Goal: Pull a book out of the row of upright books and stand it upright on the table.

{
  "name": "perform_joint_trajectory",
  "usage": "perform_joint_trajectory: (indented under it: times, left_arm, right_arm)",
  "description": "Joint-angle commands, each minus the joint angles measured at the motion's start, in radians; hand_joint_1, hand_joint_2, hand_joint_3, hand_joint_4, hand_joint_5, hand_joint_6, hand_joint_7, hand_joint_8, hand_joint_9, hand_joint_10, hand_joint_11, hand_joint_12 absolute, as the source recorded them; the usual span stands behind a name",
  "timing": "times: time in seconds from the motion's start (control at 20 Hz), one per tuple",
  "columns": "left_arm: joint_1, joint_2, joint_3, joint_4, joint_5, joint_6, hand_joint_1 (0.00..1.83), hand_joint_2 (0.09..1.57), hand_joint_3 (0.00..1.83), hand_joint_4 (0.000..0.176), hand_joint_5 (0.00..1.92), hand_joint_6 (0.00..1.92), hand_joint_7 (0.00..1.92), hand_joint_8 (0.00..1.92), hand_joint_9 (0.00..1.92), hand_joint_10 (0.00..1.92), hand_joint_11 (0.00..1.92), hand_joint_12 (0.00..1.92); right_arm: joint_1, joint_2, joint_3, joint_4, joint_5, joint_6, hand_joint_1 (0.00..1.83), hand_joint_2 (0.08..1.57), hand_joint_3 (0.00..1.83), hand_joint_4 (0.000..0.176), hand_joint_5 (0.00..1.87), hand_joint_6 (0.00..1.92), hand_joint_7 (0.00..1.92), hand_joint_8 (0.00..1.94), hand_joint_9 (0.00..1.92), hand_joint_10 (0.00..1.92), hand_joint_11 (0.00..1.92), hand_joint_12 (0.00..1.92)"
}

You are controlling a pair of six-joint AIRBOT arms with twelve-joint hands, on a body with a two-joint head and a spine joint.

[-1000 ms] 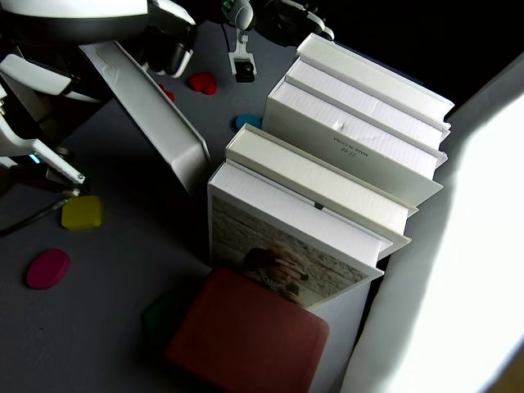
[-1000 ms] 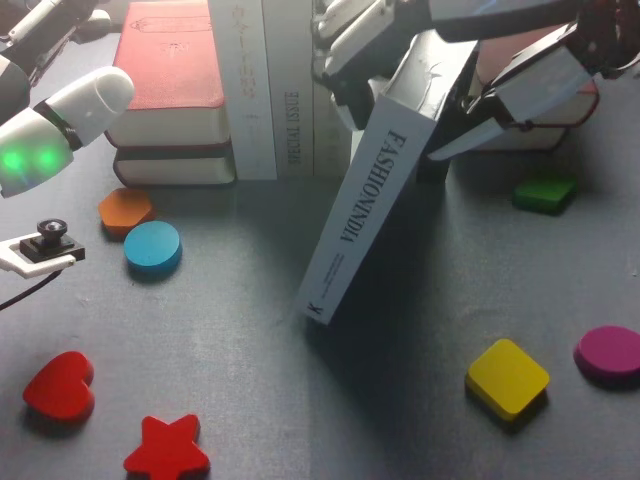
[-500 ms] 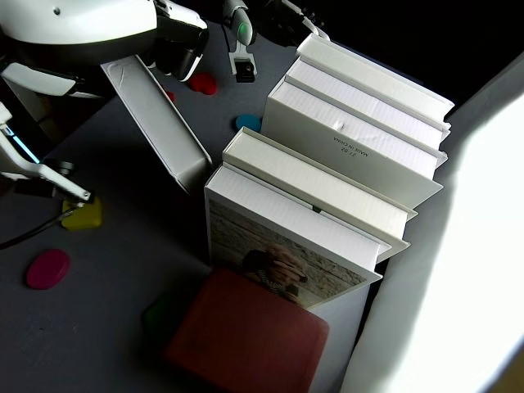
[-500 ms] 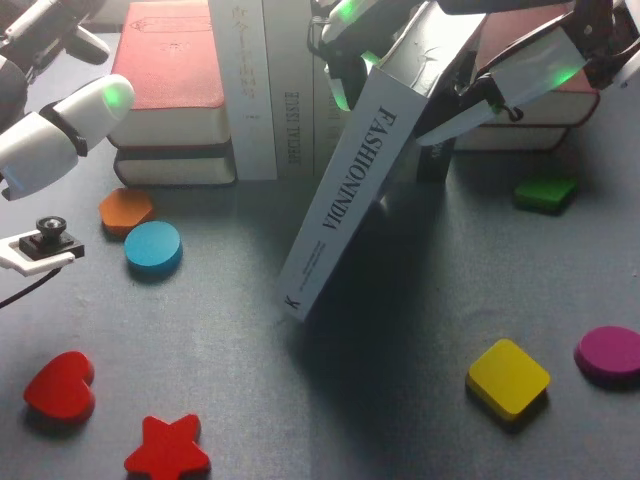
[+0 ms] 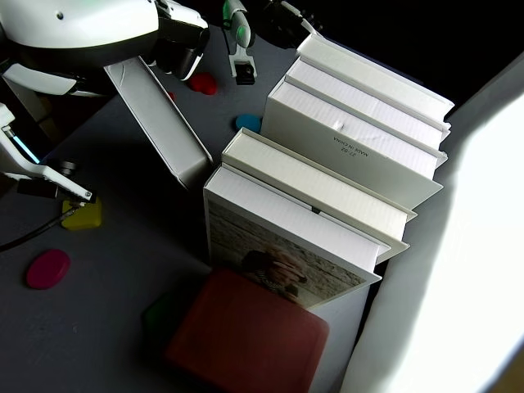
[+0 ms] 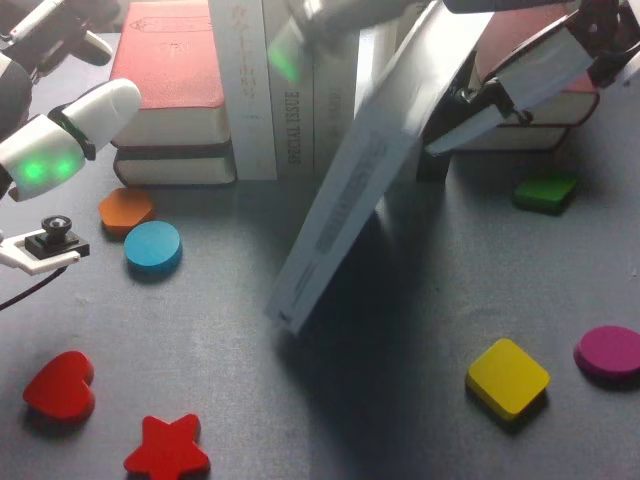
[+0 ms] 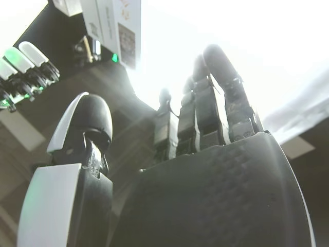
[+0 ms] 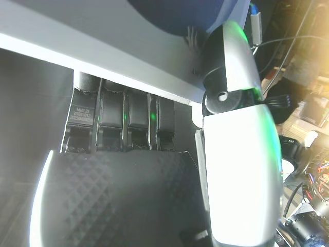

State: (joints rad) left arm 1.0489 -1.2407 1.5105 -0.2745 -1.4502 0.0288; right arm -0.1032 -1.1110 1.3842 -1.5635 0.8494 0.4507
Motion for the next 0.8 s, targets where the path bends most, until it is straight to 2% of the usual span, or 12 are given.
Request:
perform_joint_trajectory:
  times: [0.0,0.05,0.1,0.15,0.2,0.3,0.35,0.4,0.45,0.55,0.65,0.75]
  left_arm:
    - [-0.010,-0.002,0.005,-0.014,-0.116,-0.007,0.64,1.37,0.00,0.000,0.09,0.00,0.09,0.00,0.17,0.12,0.00,1.37]
    - [-0.012,-0.003,0.005,-0.014,-0.115,-0.007,0.54,1.38,0.00,0.000,0.03,0.00,0.04,0.00,0.12,0.09,0.00,1.20]
    - [-0.012,-0.004,0.006,-0.014,-0.112,-0.007,0.47,1.39,0.00,0.000,0.01,0.00,0.03,0.00,0.09,0.06,0.00,1.07]
    - [-0.012,-0.004,0.006,-0.014,-0.112,-0.007,0.44,1.40,0.00,0.000,0.01,0.00,0.02,0.00,0.07,0.05,0.00,0.95]
    - [-0.012,-0.005,0.007,-0.016,-0.109,-0.007,0.45,1.39,0.00,0.000,0.01,0.00,0.00,0.00,0.09,0.05,0.00,1.11]
    - [-0.012,-0.007,0.009,-0.017,-0.106,-0.008,0.46,1.37,0.00,0.042,0.16,0.05,0.06,0.01,0.13,0.07,0.00,1.48]
    - [-0.013,-0.010,0.012,-0.019,-0.102,-0.009,0.45,1.36,0.00,0.035,0.14,0.03,0.05,0.00,0.10,0.06,0.00,1.37]
    - [-0.014,-0.013,0.015,-0.019,-0.100,-0.011,0.47,1.36,0.00,0.040,0.18,0.03,0.07,0.00,0.08,0.04,0.00,1.23]
    - [-0.014,-0.013,0.015,-0.019,-0.100,-0.011,0.49,1.36,0.00,0.038,0.20,0.03,0.07,0.00,0.07,0.04,0.00,1.16]
    - [-0.016,-0.013,0.015,-0.019,-0.101,-0.012,0.50,1.36,0.00,0.050,0.21,0.02,0.05,0.00,0.05,0.02,0.00,1.06]
    - [-0.016,-0.013,0.015,-0.019,-0.101,-0.012,0.45,1.36,0.00,0.050,0.20,0.00,0.06,0.00,0.05,0.01,0.00,0.95]
    - [-0.016,-0.013,0.014,-0.019,-0.100,-0.012,0.52,1.36,0.00,0.034,0.21,0.01,0.08,0.01,0.08,0.02,0.00,1.03]
  right_arm:
    - [0.016,0.001,0.000,0.094,0.008,0.004,0.89,1.07,0.00,0.071,0.00,0.00,0.00,0.00,0.00,0.00,0.00,1.82]
    - [0.002,-0.017,0.025,0.089,0.004,0.032,0.78,1.00,0.00,0.088,0.00,0.00,0.00,0.00,0.00,0.00,0.00,1.90]
    - [-0.004,-0.029,0.037,0.086,0.002,0.040,0.74,0.95,0.00,0.114,0.00,0.00,0.00,0.00,0.00,0.00,0.00,1.15]
    - [-0.004,-0.029,0.038,0.086,0.002,0.040,0.73,0.92,0.00,0.085,0.00,0.00,0.00,0.00,0.00,0.00,0.00,0.34]
    - [-0.010,-0.046,0.057,0.086,-0.003,0.050,0.80,0.88,0.00,0.112,0.00,0.00,0.00,0.00,0.00,0.00,0.00,0.07]
    - [-0.014,-0.070,0.083,0.085,-0.014,0.065,0.83,1.03,0.00,0.083,0.00,0.00,0.00,0.00,0.05,0.02,0.02,0.01]
    - [-0.021,-0.096,0.116,0.081,-0.022,0.090,0.62,1.06,0.00,0.086,0.04,0.02,0.00,0.00,0.07,0.03,0.00,0.00]
    - [-0.031,-0.119,0.150,0.082,-0.023,0.119,0.46,0.93,0.00,0.055,0.01,0.00,0.00,0.00,0.01,0.01,0.03,0.02]
    - [-0.031,-0.119,0.150,0.082,-0.023,0.119,0.33,0.88,0.00,0.052,0.00,0.00,0.00,0.00,0.00,0.00,0.01,0.00]
    - [-0.032,-0.111,0.154,0.126,-0.014,0.114,0.48,0.91,0.00,0.052,0.00,0.00,0.00,0.00,0.00,0.00,0.00,0.00]
    - [-0.028,-0.088,0.141,0.171,-0.010,0.084,0.46,0.89,0.00,0.097,0.00,0.00,0.00,0.00,0.00,0.00,0.00,0.00]
    - [-0.018,-0.064,0.128,0.207,-0.011,0.056,0.34,0.96,0.00,0.065,0.00,0.00,0.00,0.00,0.00,0.00,0.00,0.00]
